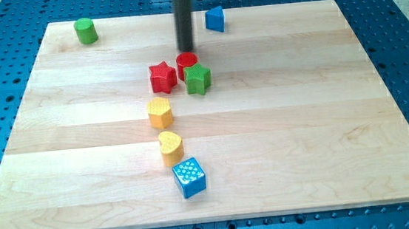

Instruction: Put the yellow heart at the top side of the blue cube

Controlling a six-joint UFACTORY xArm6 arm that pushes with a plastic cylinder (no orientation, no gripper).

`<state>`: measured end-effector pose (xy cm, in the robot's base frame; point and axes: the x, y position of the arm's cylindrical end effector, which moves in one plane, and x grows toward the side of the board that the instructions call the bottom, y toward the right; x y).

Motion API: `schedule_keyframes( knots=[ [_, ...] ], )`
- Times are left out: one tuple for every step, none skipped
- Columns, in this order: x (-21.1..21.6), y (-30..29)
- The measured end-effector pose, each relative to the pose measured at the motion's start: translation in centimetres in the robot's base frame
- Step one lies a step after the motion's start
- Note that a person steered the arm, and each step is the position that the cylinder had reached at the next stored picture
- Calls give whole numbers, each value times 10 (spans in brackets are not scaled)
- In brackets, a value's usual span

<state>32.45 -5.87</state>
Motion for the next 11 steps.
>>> schedule_keyframes(
  knots=[
    [88, -72],
    [153, -79],
    [161, -58],
    [162, -55],
    [185, -50],
    [171, 19],
    [142, 77],
    [159, 49],
    [183, -22],
    [235, -11],
    [188, 61]
  ],
)
